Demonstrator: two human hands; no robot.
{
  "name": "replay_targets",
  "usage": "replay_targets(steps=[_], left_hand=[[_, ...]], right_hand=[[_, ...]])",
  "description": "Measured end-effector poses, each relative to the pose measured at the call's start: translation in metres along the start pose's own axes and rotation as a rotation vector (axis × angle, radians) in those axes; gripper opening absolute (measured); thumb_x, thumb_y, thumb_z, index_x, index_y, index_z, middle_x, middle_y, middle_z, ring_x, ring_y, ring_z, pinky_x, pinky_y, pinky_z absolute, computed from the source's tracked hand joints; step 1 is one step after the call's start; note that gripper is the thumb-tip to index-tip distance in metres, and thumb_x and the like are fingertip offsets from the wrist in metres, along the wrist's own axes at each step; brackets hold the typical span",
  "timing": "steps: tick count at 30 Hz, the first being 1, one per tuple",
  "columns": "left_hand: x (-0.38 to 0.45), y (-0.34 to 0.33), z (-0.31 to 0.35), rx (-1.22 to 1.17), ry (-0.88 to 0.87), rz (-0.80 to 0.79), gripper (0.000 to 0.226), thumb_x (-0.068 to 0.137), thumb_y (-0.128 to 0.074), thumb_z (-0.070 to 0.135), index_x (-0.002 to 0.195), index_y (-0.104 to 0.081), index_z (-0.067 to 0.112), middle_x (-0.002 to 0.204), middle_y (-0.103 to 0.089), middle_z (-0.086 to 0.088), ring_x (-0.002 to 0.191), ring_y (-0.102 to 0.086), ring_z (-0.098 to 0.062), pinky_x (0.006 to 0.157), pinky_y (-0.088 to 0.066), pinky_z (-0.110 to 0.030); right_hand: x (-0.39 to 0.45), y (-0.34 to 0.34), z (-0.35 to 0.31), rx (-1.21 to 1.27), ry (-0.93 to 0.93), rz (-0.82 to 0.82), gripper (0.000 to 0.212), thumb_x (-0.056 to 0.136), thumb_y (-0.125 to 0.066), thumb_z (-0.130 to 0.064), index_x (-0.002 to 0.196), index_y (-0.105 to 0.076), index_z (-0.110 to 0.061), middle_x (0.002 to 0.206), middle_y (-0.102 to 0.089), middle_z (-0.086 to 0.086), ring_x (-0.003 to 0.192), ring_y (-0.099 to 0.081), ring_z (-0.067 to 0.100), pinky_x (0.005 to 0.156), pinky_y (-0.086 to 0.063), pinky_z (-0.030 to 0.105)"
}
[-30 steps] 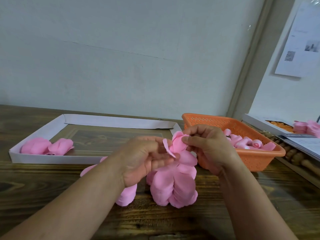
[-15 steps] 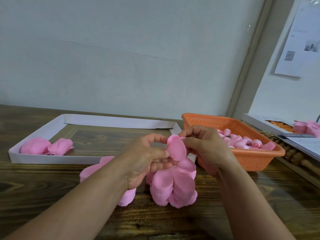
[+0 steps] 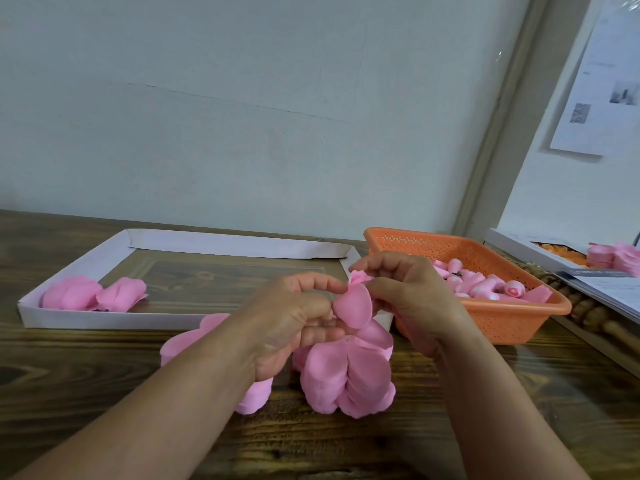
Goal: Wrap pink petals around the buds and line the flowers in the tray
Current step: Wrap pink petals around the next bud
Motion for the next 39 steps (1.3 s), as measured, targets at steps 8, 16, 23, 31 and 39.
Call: replay_targets(steps=[8,16,23,31,39], left_hand=[[-0.0014,-0.0008,-0.0001,0.028,0.026,-0.025,0.033,0.088,-0.052,-0.012,0.103,-0.07,0.011,0.093,-0.074,-0.018,0.077,-0.073,-0.023,0.063,-0.058,-0.023],[-0.0035,-0.0038,0.0021,0.039,0.022,-0.048,0.034,0.087,-0.051,-0.013,0.107,-0.069,0.009,0.097,-0.074,-0.017,0.095,-0.071,-0.028,0.075,-0.06,-0.027],[-0.0051,-0.0036,0.0049,0.052,-0.026,-0.026,0.031,0.083,-0.058,-0.015,0.101,-0.069,0.008,0.096,-0.073,-0.019,0.081,-0.073,-0.023,0.065,-0.059,-0.023],[-0.0067,-0.0073,0.008,0.222,-0.123,-0.041,0.035,0.083,-0.062,-0.012,0.1,-0.064,0.018,0.082,-0.075,-0.013,0.065,-0.068,-0.017,0.062,-0.057,-0.022],[-0.0065,-0.0066,0.0054,0.294,-0.124,-0.047,0.02,0.084,-0.064,-0.008,0.082,-0.06,0.011,0.073,-0.072,-0.007,0.059,-0.067,-0.014,0.058,-0.053,-0.019]], right_hand=[[-0.0014,-0.0031,-0.001,-0.017,-0.004,-0.039,0.014,0.082,-0.061,0.008,0.076,-0.067,-0.003,0.066,-0.061,0.013,0.059,-0.053,0.022,0.052,-0.047,0.025],[-0.0026,-0.0034,-0.0041,-0.032,0.003,-0.017,0.016,0.077,-0.063,0.01,0.066,-0.066,-0.001,0.061,-0.062,0.012,0.052,-0.055,0.015,0.046,-0.045,0.02],[-0.0027,-0.0008,-0.0035,0.028,-0.016,-0.019,0.03,0.078,-0.062,0.01,0.057,-0.069,-0.011,0.069,-0.064,0.018,0.063,-0.056,0.027,0.051,-0.051,0.027],[-0.0022,0.0013,-0.0016,0.087,-0.062,-0.013,0.032,0.078,-0.058,0.012,0.056,-0.068,-0.008,0.065,-0.062,0.014,0.057,-0.053,0.021,0.049,-0.048,0.023],[-0.0009,-0.0006,0.0037,0.094,-0.111,-0.009,0.03,0.079,-0.056,0.013,0.056,-0.064,-0.004,0.073,-0.057,0.022,0.058,-0.05,0.023,0.047,-0.047,0.022]])
Point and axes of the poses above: each hand's wrist, its own x-axis towards the middle knuckle, its own y-axis out of the back of the hand, z = x × y, the point moved 5 cm from there along x, towards the middle knuckle
